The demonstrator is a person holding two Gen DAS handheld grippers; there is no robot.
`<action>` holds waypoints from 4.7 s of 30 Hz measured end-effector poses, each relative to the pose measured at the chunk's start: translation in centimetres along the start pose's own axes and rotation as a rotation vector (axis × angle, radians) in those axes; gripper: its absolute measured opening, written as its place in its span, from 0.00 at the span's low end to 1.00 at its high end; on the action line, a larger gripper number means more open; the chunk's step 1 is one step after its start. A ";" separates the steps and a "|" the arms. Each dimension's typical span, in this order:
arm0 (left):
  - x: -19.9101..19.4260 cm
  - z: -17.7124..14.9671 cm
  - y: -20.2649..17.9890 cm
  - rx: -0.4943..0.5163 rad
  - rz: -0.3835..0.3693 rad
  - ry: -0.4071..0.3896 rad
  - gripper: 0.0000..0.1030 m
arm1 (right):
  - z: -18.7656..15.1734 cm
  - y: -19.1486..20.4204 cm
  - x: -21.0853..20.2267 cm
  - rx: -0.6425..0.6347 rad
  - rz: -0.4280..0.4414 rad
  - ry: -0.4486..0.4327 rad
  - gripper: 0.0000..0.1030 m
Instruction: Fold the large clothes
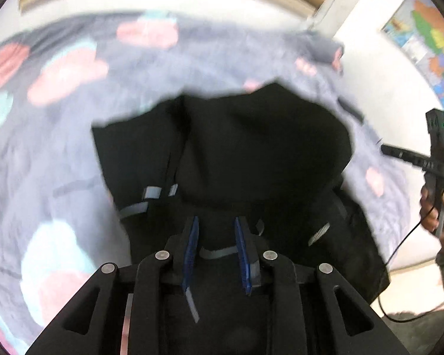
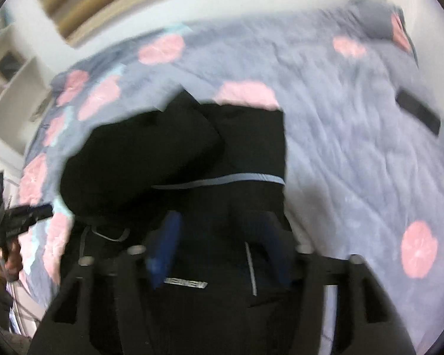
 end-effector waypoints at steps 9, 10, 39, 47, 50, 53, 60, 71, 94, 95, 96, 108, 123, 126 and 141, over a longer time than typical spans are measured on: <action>4.7 6.7 -3.3 -0.014 -0.103 -0.039 0.33 | 6.5 10.2 6.2 -0.084 0.084 -0.033 0.62; 6.2 6.3 -3.2 -0.030 -0.124 0.002 0.33 | 6.8 11.1 7.9 -0.089 0.094 -0.010 0.62; 15.5 1.7 0.1 -0.203 -0.136 0.164 0.44 | 6.8 8.7 21.5 -0.023 0.119 0.155 0.67; 14.9 0.4 1.7 -0.301 -0.164 0.157 0.22 | 4.7 6.4 26.2 0.075 0.133 0.237 0.60; 11.6 -0.2 1.3 -0.265 -0.170 0.107 0.25 | 4.5 6.7 22.6 0.077 0.148 0.199 0.63; 7.1 -1.6 1.2 -0.268 -0.146 0.073 0.50 | 3.4 6.4 17.3 0.090 0.168 0.145 0.64; -1.4 -9.4 1.4 -0.317 -0.087 0.024 0.56 | -3.8 3.6 8.4 0.175 0.127 0.117 0.66; -4.6 -22.3 2.4 -0.491 0.006 0.119 0.57 | -15.0 -2.7 0.4 0.228 0.041 0.187 0.67; -5.6 -38.4 4.8 -0.895 0.102 0.163 0.58 | -32.0 -11.9 -0.9 0.345 -0.017 0.390 0.73; -5.4 -38.5 4.7 -0.894 0.093 0.170 0.59 | -32.1 -11.8 -0.8 0.349 -0.010 0.393 0.73; -5.1 -38.7 4.4 -0.897 0.061 0.184 0.60 | -32.4 -11.7 -0.7 0.355 0.004 0.399 0.73; -3.2 -37.9 -0.5 -0.768 -0.118 0.274 0.59 | -33.5 -9.4 -1.7 0.277 0.133 0.429 0.57; -6.1 -28.4 -4.2 -0.616 -0.266 0.065 0.17 | -31.0 -8.0 -3.5 0.309 0.158 0.330 0.16; -7.8 -24.1 -4.7 -0.571 -0.310 -0.013 0.17 | -27.8 -7.2 -5.5 0.297 0.184 0.255 0.15; -11.6 -5.1 2.0 -0.527 -0.264 -0.313 0.18 | -4.7 -5.4 -10.3 0.229 0.246 -0.101 0.15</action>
Point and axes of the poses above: each gripper's, at about its wrist camera, not at the fingertips, and x roughly the way its jaws point, y to its left, z to its top, the point moved 5 cm from there along x, roughly the way its jaws point, and after that the axes turned 4 degrees about -y, right-handed, at the moved point
